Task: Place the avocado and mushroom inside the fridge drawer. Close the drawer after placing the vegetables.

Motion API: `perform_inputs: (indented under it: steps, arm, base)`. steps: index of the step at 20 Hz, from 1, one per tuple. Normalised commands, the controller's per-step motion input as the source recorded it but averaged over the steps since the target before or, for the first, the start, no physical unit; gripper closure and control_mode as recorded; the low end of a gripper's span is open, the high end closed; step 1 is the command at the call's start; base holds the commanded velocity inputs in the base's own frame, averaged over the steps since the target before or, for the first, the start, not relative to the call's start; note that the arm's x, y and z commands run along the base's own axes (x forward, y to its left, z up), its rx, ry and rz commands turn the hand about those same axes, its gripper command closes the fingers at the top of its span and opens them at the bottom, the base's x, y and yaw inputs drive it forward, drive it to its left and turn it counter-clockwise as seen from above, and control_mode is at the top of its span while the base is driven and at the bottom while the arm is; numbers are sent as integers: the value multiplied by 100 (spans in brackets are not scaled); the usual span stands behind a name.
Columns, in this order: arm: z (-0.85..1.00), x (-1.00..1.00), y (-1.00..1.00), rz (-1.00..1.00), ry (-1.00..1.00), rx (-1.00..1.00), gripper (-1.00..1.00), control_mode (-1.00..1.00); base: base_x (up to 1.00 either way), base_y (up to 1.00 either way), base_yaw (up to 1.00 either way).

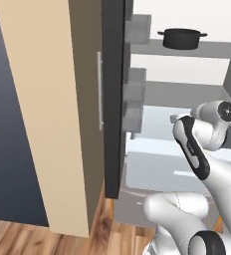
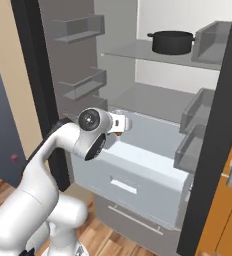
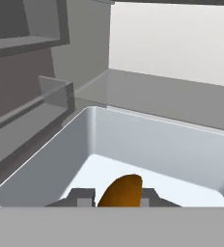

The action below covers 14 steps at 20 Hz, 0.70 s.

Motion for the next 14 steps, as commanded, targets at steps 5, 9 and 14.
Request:
perform_inputs:
  steps: [5,9,14]
  arm:
    - [0,0,0,0,0,0,100,100]
    - [0,0,0,0,0,0,100,100]
    - [0,0,0,0,0,0,100,100]
  base:
    - [27,-55,0]
    - [14,-53,0]
    - [2,-28,0]
